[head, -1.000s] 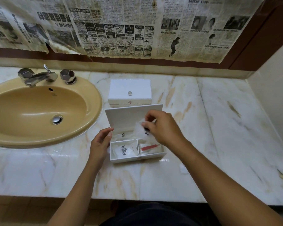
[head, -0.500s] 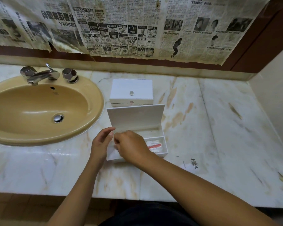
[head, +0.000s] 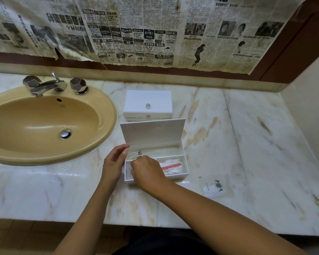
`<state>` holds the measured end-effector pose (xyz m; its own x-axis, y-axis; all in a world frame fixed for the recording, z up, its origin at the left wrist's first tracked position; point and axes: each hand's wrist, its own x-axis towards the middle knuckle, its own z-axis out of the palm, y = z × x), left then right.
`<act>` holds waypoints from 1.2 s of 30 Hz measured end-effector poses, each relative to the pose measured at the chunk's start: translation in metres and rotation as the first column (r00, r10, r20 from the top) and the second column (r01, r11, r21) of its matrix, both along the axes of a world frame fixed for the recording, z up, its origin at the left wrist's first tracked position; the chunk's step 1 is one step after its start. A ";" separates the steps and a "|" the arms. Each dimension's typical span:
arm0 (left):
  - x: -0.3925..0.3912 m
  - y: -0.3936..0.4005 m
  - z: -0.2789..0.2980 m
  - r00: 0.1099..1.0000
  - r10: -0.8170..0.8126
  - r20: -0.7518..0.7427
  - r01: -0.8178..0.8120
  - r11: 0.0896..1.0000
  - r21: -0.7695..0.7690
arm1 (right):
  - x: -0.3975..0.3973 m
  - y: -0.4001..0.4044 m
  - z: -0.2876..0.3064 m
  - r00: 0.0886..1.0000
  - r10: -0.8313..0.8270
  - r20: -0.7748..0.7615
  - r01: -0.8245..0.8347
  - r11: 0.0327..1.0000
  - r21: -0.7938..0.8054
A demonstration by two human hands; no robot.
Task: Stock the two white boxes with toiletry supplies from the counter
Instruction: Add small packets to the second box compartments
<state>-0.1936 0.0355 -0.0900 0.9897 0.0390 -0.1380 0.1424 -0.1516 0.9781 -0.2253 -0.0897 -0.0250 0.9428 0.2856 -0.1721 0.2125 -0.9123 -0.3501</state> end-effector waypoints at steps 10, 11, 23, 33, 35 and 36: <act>-0.001 -0.002 0.003 1.000 0.010 0.001 -0.010 1.000 -0.008 | -0.013 -0.012 0.007 0.995 0.046 -0.084 -0.053 0.996 -0.075; -0.002 -0.003 0.003 1.000 0.010 0.008 -0.010 1.000 -0.001 | -0.013 -0.011 0.006 0.992 0.050 -0.115 -0.062 0.993 -0.100; -0.001 0.000 0.001 1.000 0.005 -0.017 -0.005 1.000 -0.006 | -0.015 -0.004 0.004 0.994 0.081 -0.067 -0.084 0.996 -0.038; -0.001 -0.002 0.001 1.000 0.002 0.011 -0.002 0.999 0.052 | -0.025 -0.001 -0.015 0.995 0.088 -0.051 -0.090 0.995 -0.040; -0.001 -0.002 0.001 1.000 0.004 0.011 -0.005 0.999 0.047 | -0.025 -0.003 -0.017 0.992 0.116 -0.055 -0.120 0.991 -0.059; -0.002 -0.002 0.001 1.000 0.004 0.013 -0.004 0.999 0.047 | -0.025 -0.004 -0.019 0.989 0.131 -0.062 -0.135 0.989 -0.067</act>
<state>-0.1953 0.0333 -0.0886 0.9911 0.0492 -0.1236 0.1310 -0.1965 0.9717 -0.2503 -0.0940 -0.0439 0.8853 0.3927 -0.2491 0.3147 -0.9003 -0.3007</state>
